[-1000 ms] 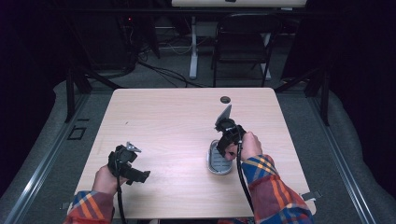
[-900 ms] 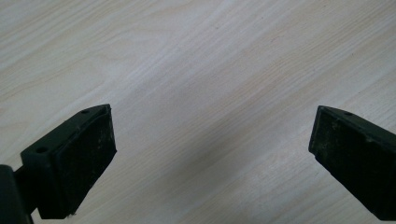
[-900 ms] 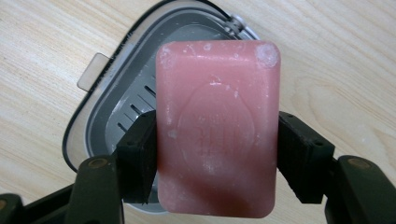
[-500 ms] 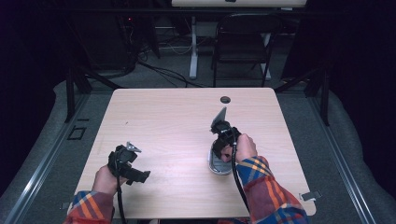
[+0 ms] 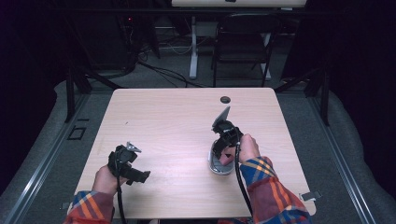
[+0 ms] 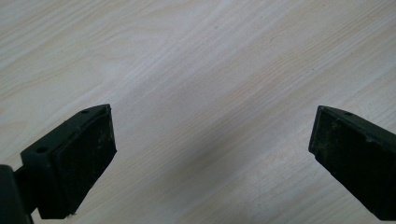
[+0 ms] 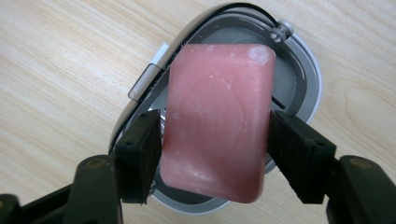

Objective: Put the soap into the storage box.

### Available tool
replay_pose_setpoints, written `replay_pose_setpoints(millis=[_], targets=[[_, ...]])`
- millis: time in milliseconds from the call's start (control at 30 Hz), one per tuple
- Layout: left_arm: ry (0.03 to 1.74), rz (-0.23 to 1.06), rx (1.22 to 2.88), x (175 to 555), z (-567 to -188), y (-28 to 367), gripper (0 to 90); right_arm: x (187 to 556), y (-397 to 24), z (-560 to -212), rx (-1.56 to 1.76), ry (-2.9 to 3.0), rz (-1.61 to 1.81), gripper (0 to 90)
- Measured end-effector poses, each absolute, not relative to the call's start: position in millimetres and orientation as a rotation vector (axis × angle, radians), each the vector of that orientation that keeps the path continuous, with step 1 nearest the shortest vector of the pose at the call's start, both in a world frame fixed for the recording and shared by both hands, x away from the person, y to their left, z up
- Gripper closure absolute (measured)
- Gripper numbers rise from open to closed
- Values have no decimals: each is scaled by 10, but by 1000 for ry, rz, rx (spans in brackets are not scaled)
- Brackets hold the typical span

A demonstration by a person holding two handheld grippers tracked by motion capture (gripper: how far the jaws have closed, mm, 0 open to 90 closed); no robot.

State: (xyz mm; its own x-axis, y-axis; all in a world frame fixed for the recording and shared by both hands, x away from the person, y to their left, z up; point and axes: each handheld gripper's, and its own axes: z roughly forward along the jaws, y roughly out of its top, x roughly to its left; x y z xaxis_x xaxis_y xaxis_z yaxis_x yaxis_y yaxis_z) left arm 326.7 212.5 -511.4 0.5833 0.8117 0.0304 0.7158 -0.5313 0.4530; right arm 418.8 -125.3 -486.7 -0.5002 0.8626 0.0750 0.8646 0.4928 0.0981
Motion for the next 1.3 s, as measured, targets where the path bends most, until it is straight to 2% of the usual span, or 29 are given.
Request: replay_pose_setpoints(millis=[267,567,933,1300], targets=[[1232,333,2422,3267,-5114,2126,5,4155,-1290,-4781,-1545,-2726,-275,481],[1231,332,2422,3267,-5114,2126,5,4110,-1374,-4658,-1525,-2751,-323,464],[1231,333,2419,3267,-5114,2123,4,3996,-1632,-4514,-1509,-2827,-422,245],[1230,332,2421,3267,-5114,2119,4,3790,-2117,-4483,-1491,-2884,-477,23]])
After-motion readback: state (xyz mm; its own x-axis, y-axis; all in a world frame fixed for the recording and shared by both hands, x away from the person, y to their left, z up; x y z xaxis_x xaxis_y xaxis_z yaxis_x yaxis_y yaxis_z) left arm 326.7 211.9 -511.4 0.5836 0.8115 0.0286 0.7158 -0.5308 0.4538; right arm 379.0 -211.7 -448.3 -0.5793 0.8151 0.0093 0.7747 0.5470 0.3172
